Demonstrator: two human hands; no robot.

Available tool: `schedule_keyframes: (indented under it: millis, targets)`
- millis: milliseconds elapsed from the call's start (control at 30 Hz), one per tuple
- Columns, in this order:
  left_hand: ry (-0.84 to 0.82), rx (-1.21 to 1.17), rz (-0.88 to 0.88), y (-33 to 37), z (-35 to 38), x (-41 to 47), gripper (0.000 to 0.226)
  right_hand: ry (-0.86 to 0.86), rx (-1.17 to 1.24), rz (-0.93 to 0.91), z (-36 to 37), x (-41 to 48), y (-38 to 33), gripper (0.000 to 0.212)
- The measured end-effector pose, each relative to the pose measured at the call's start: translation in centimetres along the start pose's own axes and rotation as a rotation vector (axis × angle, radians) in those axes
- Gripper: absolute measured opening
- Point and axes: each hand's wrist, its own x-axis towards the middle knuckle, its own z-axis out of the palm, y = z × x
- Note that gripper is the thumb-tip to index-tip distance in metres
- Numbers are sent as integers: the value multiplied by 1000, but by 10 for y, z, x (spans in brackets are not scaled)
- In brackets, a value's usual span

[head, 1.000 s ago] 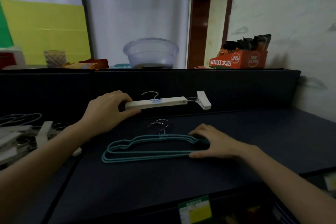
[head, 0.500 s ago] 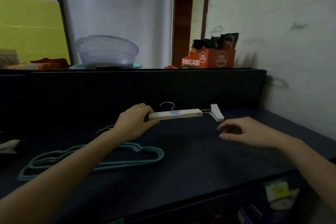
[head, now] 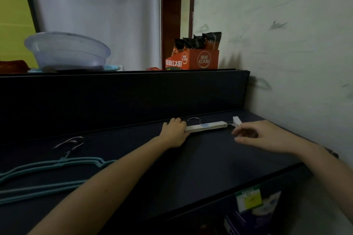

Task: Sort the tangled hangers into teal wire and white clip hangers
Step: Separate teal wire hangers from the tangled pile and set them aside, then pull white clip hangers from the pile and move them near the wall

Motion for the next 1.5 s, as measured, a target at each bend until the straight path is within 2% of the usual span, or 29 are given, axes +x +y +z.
schedule_keyframes:
  millis: [133, 367, 533, 800, 967, 1267, 1500]
  targets:
    - [-28, 81, 9, -10, -6, -8, 52, -10, -22, -42, 4, 13, -6, 21]
    - [237, 198, -45, -75, -60, -104, 45, -46, -42, -256, 34, 66, -75, 28]
    - [350, 234, -231, -134, -91, -208, 32, -52, -92, -504, 59, 94, -168, 34]
    - [301, 228, -595, -208, -115, -392, 23, -76, -45, -790, 101, 80, -335, 35]
    - [303, 177, -728, -245, -129, -484, 16, -107, -23, -862, 128, 54, -426, 37]
    - [316, 257, -787, -302, -140, -613, 22, -160, 27, -944, 191, 9, -573, 35]
    - [320, 207, -799, -344, -144, -666, 20, -209, 62, -951, 223, -7, -644, 36]
